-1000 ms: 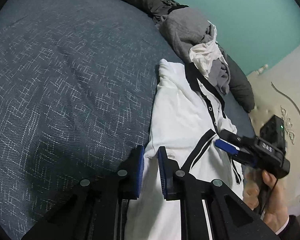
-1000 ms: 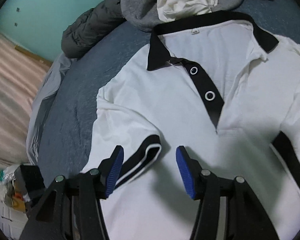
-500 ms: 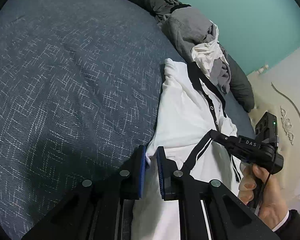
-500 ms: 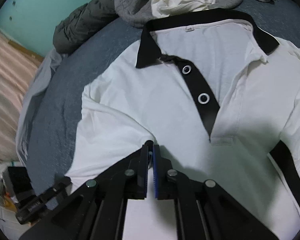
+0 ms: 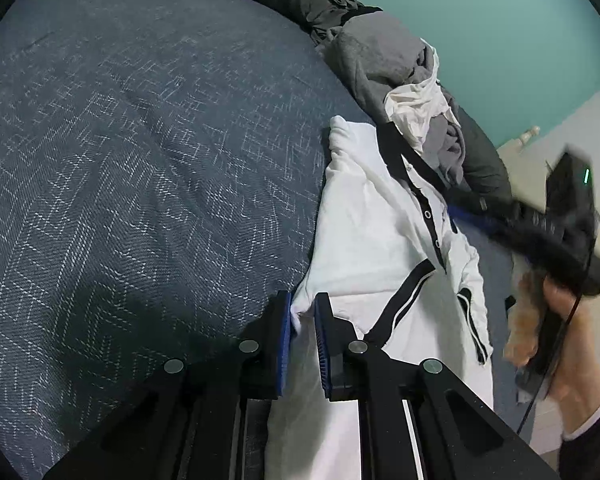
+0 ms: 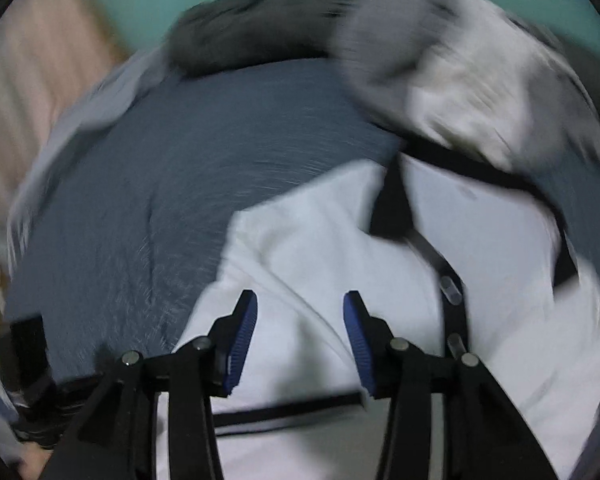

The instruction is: Fold clothes

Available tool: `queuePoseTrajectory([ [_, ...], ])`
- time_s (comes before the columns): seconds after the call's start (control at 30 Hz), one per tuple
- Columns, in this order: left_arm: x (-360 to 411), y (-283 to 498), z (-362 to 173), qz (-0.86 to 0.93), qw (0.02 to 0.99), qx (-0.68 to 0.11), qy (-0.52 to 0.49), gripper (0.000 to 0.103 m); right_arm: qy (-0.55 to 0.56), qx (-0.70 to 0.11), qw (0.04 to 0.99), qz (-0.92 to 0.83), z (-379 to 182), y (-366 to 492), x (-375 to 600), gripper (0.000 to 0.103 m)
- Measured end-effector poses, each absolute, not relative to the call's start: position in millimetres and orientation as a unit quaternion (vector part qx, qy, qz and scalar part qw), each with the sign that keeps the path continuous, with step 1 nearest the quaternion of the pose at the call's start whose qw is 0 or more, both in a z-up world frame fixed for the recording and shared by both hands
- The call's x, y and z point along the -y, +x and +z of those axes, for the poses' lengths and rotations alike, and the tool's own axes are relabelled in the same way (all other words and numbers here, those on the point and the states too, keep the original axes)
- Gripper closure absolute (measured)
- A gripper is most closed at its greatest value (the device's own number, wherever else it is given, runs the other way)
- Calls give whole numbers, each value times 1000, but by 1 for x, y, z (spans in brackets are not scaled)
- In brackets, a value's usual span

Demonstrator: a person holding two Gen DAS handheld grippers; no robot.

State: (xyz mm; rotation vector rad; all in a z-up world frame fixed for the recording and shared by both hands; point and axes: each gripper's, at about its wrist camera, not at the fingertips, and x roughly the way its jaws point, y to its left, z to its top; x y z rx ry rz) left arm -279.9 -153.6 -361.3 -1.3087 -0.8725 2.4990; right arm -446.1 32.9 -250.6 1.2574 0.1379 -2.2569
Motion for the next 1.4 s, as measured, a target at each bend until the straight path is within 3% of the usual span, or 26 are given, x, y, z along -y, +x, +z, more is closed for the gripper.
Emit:
queuePoseTrajectory([
  [0.2, 152, -281, -363, 843, 92, 290, -444, 90, 466, -157, 296, -819, -256, -462, 31, 59],
  [0.37, 154, -282, -365, 839, 93, 299, -445, 90, 484, -207, 285, -801, -273, -478, 62, 74],
  [0.5, 155, -282, -366, 839, 95, 297, -447, 90, 489, -236, 271, -794, -286, -485, 73, 98],
  [0.63, 153, -282, -367, 838, 95, 296, -449, 90, 495, -185, 251, -811, -284, -501, 63, 101],
  [0.93, 152, -283, -370, 835, 98, 302, -449, 90, 527, -20, 229, -818, -283, -531, 15, 102],
  [1.07, 152, -283, -370, 834, 98, 304, -449, 90, 531, 12, 252, -809, -278, -532, 9, 100],
  [1.1, 152, -283, -370, 834, 98, 304, -449, 90, 525, 9, 257, -811, -273, -530, 12, 99],
  [1.17, 154, -285, -370, 834, 99, 304, -450, 90, 520, -14, 264, -812, -268, -528, 23, 81],
  [1.2, 154, -286, -370, 834, 99, 304, -450, 90, 520, -27, 267, -811, -266, -527, 28, 68],
  [1.4, 155, -288, -371, 833, 100, 305, -451, 90, 541, -158, 262, -783, -285, -518, 69, 68],
])
